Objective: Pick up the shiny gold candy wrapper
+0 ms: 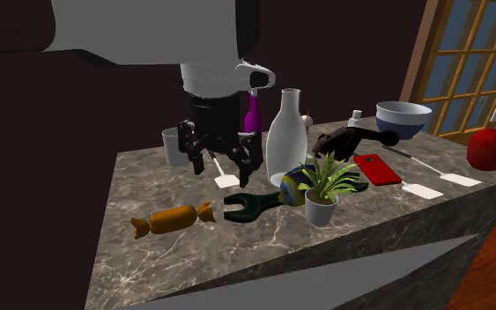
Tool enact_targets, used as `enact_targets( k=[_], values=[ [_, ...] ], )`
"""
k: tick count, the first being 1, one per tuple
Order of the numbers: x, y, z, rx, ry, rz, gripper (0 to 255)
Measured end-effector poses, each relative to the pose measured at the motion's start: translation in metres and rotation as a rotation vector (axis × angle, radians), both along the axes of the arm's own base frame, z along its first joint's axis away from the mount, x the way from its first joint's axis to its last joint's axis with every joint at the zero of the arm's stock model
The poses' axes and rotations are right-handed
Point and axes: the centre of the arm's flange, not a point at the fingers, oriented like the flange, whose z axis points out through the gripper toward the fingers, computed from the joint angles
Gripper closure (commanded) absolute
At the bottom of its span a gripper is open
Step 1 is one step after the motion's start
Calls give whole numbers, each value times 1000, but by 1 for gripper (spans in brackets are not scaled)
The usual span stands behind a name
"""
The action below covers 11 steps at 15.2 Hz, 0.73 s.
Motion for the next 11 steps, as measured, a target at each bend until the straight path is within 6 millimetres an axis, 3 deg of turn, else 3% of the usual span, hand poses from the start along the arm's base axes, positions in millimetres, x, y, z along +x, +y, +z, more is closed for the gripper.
enact_targets(
  k=[5, 9, 11],
  values=[
    [8, 55, -34, -21, 58, -254, 0],
    [27, 102, -66, -38, 104, -455, 0],
    [38, 116, -82, -43, 121, -530, 0]
  ],
)
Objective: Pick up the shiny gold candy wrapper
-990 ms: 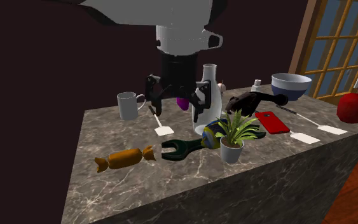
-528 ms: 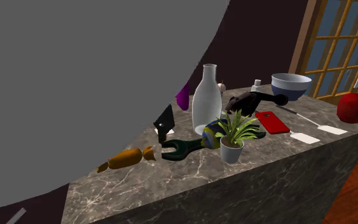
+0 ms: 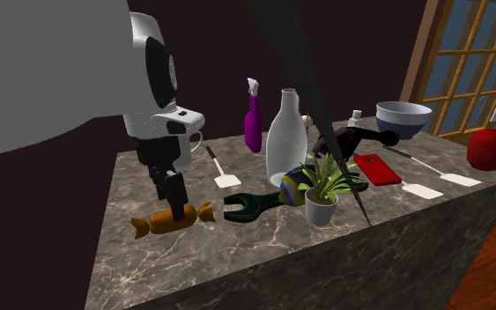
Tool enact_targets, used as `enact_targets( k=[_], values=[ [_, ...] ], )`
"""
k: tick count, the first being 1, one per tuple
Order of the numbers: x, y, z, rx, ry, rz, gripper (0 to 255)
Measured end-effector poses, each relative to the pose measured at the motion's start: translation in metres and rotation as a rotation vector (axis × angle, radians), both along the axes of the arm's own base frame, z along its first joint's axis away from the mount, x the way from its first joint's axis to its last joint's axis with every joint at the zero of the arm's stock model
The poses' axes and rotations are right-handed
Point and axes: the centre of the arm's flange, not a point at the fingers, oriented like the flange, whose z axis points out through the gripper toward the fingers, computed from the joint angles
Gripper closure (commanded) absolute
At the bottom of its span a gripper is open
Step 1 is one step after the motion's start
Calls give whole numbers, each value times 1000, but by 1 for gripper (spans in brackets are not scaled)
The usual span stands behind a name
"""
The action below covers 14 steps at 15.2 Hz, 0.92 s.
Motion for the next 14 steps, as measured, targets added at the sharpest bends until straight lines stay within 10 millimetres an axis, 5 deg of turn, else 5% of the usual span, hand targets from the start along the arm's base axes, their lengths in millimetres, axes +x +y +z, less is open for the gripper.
enact_targets(
  k=[7, 8, 14],
  values=[
    [2, 3, -38, -2, 5, -28, 0],
    [2, 3, -39, -2, 5, -28, 255],
    [2, 3, -41, -1, 4, -28, 255]
  ],
)
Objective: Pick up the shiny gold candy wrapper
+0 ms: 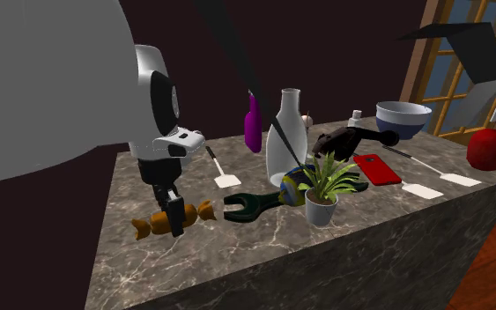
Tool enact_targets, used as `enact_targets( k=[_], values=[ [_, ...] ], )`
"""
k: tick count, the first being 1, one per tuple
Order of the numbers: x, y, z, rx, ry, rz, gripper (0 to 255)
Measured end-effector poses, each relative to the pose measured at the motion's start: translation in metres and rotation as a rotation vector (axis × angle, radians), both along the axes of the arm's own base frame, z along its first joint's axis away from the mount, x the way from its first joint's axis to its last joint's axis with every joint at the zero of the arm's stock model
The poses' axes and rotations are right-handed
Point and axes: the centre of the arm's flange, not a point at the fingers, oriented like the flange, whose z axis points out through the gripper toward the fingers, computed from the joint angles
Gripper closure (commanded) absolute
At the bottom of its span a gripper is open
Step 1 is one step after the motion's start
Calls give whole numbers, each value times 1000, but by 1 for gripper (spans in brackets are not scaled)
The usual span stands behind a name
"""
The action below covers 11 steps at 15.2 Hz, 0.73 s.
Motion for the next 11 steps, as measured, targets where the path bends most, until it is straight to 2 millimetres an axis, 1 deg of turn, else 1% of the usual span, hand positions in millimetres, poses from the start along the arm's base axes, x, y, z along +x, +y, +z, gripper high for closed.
enact_targets(
  k=[5, 11],
  values=[
    [0, 0, 2, 0, 0, 0, 255],
    [1, 0, 31, 0, 0, 0, 255]
  ],
)
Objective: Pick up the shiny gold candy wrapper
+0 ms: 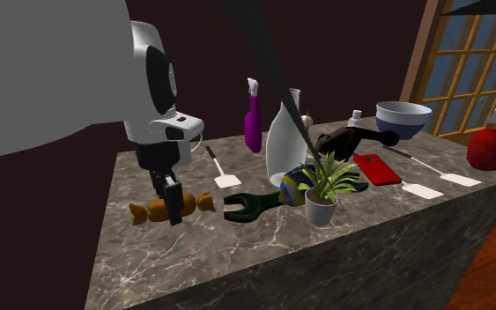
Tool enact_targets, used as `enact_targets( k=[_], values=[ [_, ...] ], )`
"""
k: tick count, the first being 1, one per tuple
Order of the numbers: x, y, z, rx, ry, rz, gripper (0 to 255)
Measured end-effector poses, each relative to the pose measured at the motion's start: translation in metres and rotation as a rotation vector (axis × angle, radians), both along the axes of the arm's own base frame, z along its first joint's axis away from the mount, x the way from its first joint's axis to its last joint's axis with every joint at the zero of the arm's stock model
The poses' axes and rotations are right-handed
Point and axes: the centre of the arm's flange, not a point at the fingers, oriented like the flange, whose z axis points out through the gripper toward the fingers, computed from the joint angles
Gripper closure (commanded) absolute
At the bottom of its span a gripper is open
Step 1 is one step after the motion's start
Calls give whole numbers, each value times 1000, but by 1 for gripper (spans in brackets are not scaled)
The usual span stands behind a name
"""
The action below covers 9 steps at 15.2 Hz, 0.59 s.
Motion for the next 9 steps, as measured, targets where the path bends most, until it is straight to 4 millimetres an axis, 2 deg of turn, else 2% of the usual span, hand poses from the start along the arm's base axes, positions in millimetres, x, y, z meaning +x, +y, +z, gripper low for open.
enact_targets(
  k=[9],
  values=[
    [-1, 0, 45, 0, 0, 0, 255]
  ],
)
